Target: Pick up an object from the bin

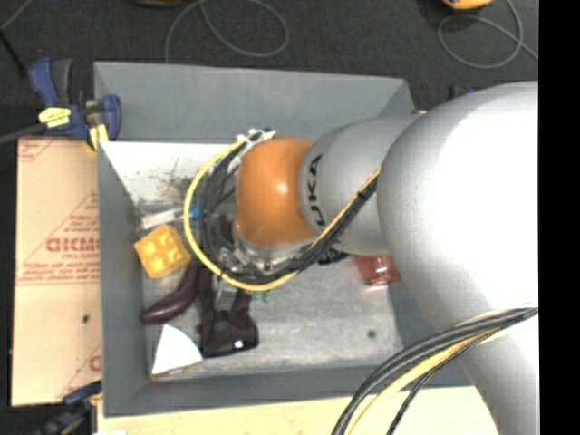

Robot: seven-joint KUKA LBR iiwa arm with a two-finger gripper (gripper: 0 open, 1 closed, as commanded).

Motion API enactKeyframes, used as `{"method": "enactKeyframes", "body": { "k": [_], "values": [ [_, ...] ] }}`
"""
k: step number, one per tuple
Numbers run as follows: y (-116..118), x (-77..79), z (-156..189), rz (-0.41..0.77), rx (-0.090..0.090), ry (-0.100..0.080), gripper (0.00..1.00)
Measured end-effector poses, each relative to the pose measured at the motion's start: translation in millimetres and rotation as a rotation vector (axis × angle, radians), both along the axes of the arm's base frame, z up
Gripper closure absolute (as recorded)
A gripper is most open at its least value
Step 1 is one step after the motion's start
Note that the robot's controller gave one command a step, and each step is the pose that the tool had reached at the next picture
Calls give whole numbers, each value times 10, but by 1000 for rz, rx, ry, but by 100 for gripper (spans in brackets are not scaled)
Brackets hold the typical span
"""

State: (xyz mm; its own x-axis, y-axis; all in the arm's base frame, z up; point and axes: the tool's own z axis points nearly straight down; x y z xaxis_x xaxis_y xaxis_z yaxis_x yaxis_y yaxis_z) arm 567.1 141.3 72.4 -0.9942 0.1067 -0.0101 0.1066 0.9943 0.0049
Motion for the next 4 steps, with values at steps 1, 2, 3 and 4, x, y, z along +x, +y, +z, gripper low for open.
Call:
{"method": "enactKeyframes", "body": {
  "k": [1,2,3,4],
  "values": [
    [0,0,0,-1,0,0,100],
    [8,-20,3,-5,0,-4,100],
    [-18,-103,85,-5,0,-2,100],
    [-18,-12,209,23,1,-7,100]
  ]
}}
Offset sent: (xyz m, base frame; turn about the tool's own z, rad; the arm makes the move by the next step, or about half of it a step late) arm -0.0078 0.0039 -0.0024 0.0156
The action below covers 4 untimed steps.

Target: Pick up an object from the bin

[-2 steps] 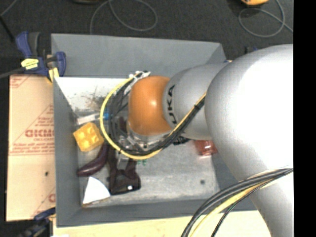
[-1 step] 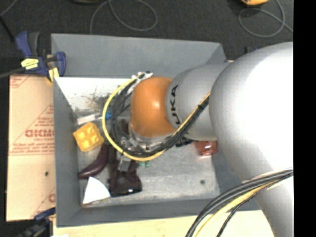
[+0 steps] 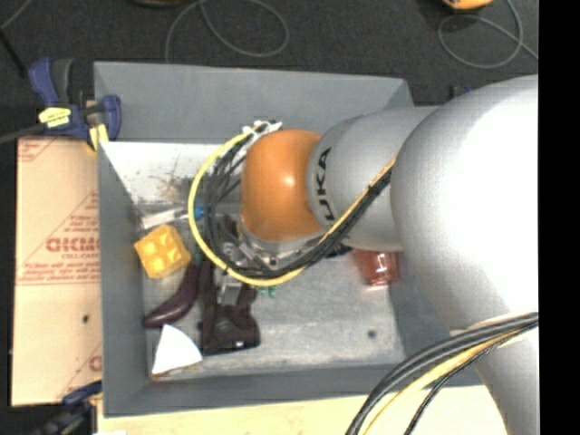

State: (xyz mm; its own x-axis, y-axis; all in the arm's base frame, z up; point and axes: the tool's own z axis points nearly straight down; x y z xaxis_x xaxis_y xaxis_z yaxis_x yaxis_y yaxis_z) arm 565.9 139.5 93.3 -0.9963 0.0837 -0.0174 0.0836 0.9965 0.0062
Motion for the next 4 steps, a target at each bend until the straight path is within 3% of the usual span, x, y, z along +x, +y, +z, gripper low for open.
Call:
{"method": "enactKeyframes", "body": {
  "k": [2,3,4],
  "values": [
    [11,-29,30,16,-1,1,100],
    [12,-124,280,56,-2,-1,100],
    [102,-148,822,33,-1,-1,100]
  ]
}}
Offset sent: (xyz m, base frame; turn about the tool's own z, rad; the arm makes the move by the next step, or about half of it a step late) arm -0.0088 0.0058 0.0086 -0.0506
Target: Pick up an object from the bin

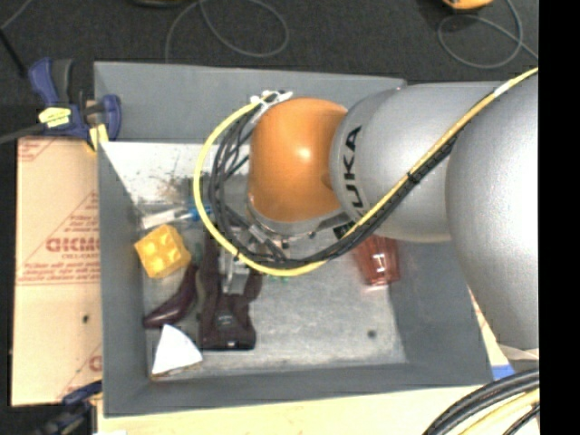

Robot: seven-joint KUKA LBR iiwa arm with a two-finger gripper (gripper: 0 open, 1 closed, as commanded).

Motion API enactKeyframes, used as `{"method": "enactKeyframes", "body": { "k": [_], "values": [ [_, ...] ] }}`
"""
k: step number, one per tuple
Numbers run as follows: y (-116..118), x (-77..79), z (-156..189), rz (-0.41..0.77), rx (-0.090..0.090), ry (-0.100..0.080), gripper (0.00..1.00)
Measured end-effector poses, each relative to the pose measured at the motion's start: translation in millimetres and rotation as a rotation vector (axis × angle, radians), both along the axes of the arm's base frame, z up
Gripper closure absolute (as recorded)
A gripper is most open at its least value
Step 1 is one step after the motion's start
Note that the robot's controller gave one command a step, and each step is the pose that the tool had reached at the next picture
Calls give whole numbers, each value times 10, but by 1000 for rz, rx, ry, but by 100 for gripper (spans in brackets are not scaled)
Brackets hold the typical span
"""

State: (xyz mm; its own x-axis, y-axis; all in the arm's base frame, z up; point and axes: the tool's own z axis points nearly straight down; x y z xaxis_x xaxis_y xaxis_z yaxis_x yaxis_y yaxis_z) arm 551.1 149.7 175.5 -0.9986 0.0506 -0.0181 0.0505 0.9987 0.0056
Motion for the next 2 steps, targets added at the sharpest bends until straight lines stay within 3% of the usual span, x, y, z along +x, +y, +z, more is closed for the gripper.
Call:
{"method": "enactKeyframes", "body": {
  "k": [1,2],
  "values": [
    [0,0,0,-1,0,0,100],
    [14,60,1035,3,0,-3,100]
  ]
}}
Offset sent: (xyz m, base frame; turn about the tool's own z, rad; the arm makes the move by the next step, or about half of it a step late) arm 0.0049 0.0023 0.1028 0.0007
